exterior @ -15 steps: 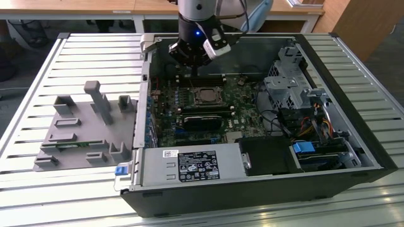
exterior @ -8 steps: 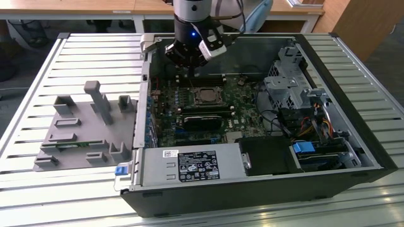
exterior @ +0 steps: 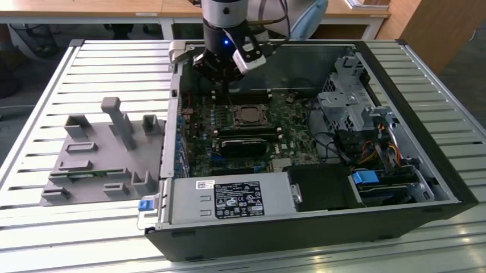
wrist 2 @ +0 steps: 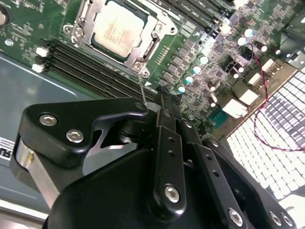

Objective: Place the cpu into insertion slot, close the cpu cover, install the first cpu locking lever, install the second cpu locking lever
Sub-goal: 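Install the first cpu locking lever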

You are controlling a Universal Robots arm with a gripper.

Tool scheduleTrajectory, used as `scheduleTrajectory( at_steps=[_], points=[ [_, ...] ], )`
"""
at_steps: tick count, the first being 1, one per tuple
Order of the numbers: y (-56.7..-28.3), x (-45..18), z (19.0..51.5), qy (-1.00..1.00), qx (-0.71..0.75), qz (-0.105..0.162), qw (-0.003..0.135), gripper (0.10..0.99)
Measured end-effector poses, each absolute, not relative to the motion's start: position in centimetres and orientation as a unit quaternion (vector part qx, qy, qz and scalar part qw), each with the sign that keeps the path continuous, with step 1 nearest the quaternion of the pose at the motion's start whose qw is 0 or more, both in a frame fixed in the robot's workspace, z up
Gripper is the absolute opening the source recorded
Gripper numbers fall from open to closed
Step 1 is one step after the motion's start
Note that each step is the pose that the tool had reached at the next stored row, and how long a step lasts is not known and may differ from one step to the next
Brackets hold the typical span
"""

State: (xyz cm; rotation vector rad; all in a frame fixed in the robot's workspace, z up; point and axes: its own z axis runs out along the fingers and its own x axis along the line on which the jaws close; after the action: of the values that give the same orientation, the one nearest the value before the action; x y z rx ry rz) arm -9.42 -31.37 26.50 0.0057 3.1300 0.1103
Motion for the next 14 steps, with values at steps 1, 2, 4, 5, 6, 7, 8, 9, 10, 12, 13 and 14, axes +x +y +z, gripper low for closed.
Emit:
scheduleTrajectory(
  at_steps=[1,2,4,5,6,7,8,9,10,12,13,14],
  points=[
    [-31.37,-9.55,26.47,0.999,0.002,0.035,0.005,0.118],
    [-31.37,-9.67,26.43,0.999,0.002,0.035,0.005,0.118],
    [-31.37,-9.9,26.37,0.999,0.002,0.035,0.005,0.118],
    [-31.37,-10.03,26.33,0.999,0.002,0.035,0.005,0.118],
    [-31.38,-10.14,26.29,0.999,0.002,0.035,0.005,0.118],
    [-31.38,-10.23,26.25,0.999,0.002,0.035,0.005,0.118],
    [-31.37,-10.3,26.2,0.999,0.002,0.035,0.005,0.118],
    [-31.35,-10.35,26.14,0.999,0.002,0.035,0.005,0.118],
    [-31.3,-10.37,26.09,0.999,0.002,0.035,0.005,0.118],
    [-31.14,-10.37,25.96,0.999,0.002,0.035,0.005,0.118],
    [-31.01,-10.37,25.91,0.999,0.002,0.035,0.005,0.118],
    [-30.89,-10.37,25.86,0.999,0.002,0.035,0.005,0.118]
  ],
)
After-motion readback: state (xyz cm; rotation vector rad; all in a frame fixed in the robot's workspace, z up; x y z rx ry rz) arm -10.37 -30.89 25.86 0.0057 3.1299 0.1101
